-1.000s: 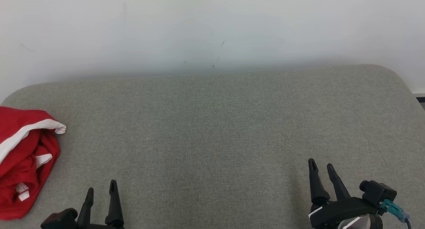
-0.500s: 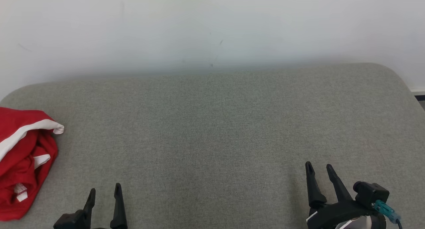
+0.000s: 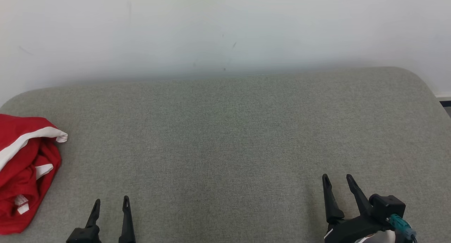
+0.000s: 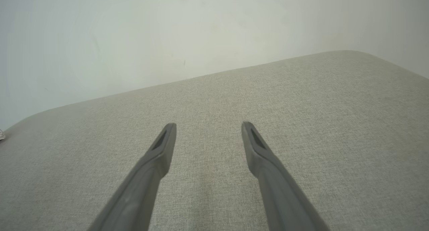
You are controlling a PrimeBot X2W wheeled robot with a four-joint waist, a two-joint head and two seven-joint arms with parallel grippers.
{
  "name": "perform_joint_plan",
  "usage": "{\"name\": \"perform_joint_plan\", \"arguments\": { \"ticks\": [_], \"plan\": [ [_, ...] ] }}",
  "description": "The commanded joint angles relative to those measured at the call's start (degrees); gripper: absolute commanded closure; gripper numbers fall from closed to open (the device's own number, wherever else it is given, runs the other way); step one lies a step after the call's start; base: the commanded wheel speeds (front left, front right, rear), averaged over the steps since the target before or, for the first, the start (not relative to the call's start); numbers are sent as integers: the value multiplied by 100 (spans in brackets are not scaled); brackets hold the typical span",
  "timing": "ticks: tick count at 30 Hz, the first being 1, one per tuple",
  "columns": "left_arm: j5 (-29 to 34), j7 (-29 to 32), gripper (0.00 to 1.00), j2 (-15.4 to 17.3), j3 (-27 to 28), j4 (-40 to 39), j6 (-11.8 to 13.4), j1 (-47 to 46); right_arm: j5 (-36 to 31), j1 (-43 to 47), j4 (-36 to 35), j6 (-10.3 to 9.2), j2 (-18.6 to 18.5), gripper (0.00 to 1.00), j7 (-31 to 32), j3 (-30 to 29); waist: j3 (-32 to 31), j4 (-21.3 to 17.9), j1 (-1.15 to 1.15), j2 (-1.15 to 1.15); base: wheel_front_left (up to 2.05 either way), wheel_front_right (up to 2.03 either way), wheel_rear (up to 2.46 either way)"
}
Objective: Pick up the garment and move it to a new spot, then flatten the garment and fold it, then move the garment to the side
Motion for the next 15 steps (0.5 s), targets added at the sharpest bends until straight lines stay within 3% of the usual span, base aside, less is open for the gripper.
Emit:
{"name": "perform_joint_plan", "arguments": {
  "ticks": [1, 15],
  "plan": [
    [154, -62, 0, 29, -13, -29, 14, 65, -148, -79, 11, 18, 12, 0, -61, 16, 0, -1, 0, 0, 0, 0, 0],
    [720, -222, 0, 16, -47, -45, 58, 142, -775, -49, 76, 20, -7, 0, -211, 52, -12, 47, 0, 0, 0, 0, 0]
  ]
}}
